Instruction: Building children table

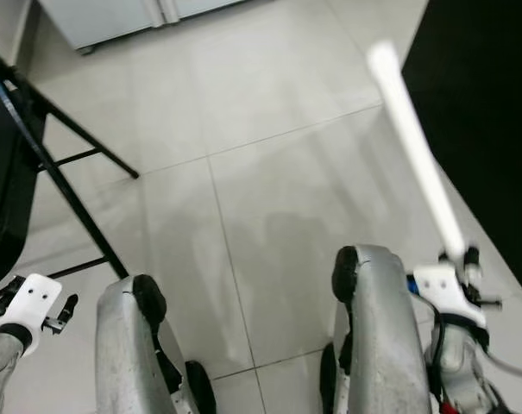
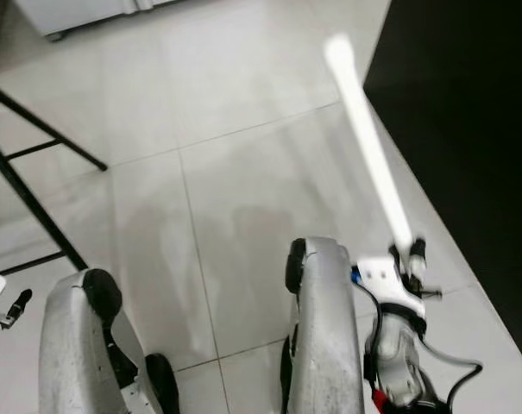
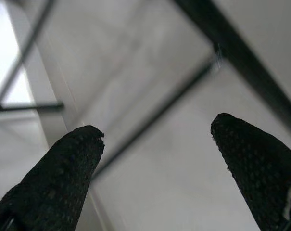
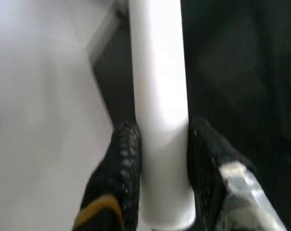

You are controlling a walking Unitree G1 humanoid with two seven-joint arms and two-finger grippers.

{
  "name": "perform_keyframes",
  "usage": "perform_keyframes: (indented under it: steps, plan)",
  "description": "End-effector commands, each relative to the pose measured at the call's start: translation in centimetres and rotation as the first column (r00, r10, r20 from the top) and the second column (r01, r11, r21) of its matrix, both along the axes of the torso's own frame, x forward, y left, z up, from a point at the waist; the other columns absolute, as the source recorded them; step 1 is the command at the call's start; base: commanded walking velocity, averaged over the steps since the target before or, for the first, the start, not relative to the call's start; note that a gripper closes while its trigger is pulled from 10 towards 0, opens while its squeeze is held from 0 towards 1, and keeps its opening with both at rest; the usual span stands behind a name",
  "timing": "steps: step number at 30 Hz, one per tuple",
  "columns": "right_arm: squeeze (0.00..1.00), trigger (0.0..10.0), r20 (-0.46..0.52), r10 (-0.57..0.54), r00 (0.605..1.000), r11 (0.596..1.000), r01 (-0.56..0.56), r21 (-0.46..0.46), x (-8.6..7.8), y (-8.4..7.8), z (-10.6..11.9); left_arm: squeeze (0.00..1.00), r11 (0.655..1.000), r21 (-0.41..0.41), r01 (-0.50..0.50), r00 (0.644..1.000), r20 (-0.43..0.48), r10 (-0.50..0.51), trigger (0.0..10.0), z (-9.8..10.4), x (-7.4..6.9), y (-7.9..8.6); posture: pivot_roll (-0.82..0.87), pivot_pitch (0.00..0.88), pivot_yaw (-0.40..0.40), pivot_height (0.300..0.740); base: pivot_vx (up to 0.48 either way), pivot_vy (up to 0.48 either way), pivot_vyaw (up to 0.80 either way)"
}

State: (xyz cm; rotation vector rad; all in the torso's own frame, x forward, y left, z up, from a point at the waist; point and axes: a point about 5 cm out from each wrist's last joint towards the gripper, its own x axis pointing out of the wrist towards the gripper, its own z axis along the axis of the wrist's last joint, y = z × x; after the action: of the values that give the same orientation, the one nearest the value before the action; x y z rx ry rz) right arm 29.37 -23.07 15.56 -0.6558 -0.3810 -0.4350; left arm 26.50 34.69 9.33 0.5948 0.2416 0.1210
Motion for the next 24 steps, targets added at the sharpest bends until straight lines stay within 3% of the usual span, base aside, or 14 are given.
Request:
perform_keyframes:
  steps: [1,6,14,17,18,19,20,22,24]
  plan:
    - [0.00,0.0,0.063,0.148,0.987,0.989,-0.147,-0.013,0.0,3.5,1.0,0.00,0.998,-0.020,-0.056,0.998,-0.014,0.056,10.0,-0.7,-1.1,0.9,0.16,0.336,0.110,0.300,0.000,0.000,0.00]
    - [0.00,0.0,0.080,0.183,0.980,0.983,-0.183,-0.009,0.2,4.4,1.5,0.00,0.999,-0.048,-0.020,0.997,0.072,0.024,10.0,0.9,0.3,-0.4,0.16,0.330,0.107,0.300,0.000,0.000,0.00]
    - [0.00,0.0,0.090,0.162,0.983,0.987,-0.163,-0.004,0.1,4.1,1.8,0.00,0.998,-0.065,0.021,0.990,0.143,-0.011,10.0,2.3,1.8,-1.7,0.16,0.328,0.103,0.300,0.000,0.000,0.00]
    - [0.00,0.0,0.096,0.163,0.982,0.986,-0.164,0.004,0.2,4.2,2.4,0.00,0.995,-0.082,0.050,0.978,0.208,-0.032,10.0,3.7,2.6,-2.6,0.15,0.326,0.101,0.300,0.000,0.000,0.00]
    - [0.00,5.2,0.101,0.170,0.980,0.985,-0.172,0.010,0.3,4.3,2.9,0.00,0.993,-0.098,0.072,0.966,0.253,-0.045,10.0,4.7,3.1,-3.2,0.15,0.323,0.101,0.300,0.000,0.000,0.00]
    - [0.00,5.2,0.101,0.170,0.980,0.985,-0.172,0.010,0.3,4.3,2.9,0.00,0.993,-0.098,0.072,0.966,0.253,-0.045,10.0,4.7,3.1,-3.2,0.15,0.323,0.101,0.300,0.000,0.000,0.00]
    - [0.00,10.0,0.120,0.181,0.976,0.983,-0.184,0.011,0.3,4.6,3.9,0.00,0.989,-0.102,0.104,0.951,0.302,-0.069,10.0,5.9,3.7,-4.1,0.15,0.321,0.095,0.300,0.000,0.000,0.00]
    - [0.00,10.0,0.176,0.193,0.965,0.980,-0.197,0.005,0.4,5.0,5.9,0.00,0.980,-0.111,0.165,0.917,0.384,-0.111,10.0,8.2,4.7,-6.0,0.14,0.311,0.093,0.300,0.000,0.000,0.00]
    - [0.00,10.0,0.176,0.193,0.965,0.980,-0.197,0.005,0.4,5.0,5.9,0.00,0.980,-0.111,0.165,0.917,0.384,-0.111,10.0,8.2,4.7,-6.0,0.14,0.311,0.093,0.300,0.000,0.000,0.00]
